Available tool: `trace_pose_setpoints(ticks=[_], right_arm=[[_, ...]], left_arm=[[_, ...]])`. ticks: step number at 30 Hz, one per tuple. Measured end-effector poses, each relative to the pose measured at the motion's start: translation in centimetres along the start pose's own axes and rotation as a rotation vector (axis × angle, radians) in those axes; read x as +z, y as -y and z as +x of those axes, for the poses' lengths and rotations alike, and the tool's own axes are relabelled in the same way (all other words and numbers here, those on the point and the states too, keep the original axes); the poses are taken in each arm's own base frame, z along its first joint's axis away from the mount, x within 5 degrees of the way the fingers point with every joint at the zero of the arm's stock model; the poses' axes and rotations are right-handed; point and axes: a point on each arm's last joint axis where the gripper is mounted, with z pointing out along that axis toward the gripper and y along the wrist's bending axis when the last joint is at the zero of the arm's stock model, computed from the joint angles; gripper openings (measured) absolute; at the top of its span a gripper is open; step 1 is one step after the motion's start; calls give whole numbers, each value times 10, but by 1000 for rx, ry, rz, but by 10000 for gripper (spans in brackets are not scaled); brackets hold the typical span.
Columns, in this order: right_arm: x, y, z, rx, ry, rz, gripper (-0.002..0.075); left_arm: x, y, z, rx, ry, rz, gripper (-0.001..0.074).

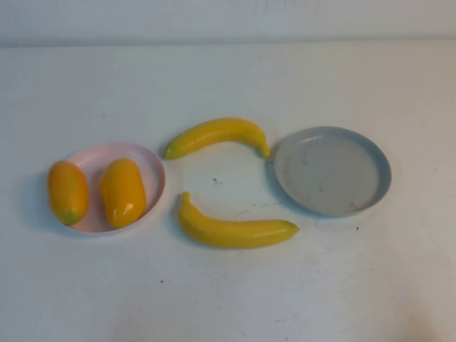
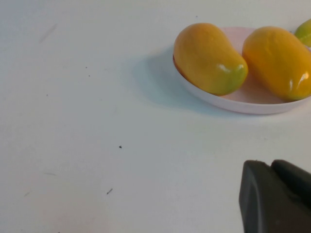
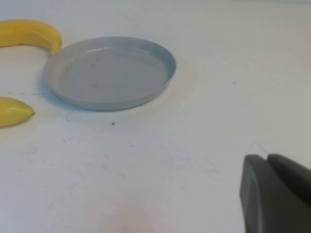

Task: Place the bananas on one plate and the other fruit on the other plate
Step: Put another type of fruit in the right plate

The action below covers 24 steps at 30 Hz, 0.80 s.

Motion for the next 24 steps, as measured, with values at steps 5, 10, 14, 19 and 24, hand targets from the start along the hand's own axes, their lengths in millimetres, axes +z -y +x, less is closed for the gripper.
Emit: trace_pose_setpoints(ticks=[5,10,14,19,24], right_arm=[[0,-2,-3,72,37,-18,-17],[-1,-4,-15,337,156,-70,-17],[-3,-1,-23,506,242,-79,-17],[-3,-2,-23,592,247,-98,-17],[-9,-15,-50,593,112,-207,-17]], left_arm=[[0,0,0,0,0,0,2],[0,0,0,0,0,0,2],[0,0,0,0,0,0,2],[0,0,0,0,0,0,2],[0,0,0,0,0,0,2]])
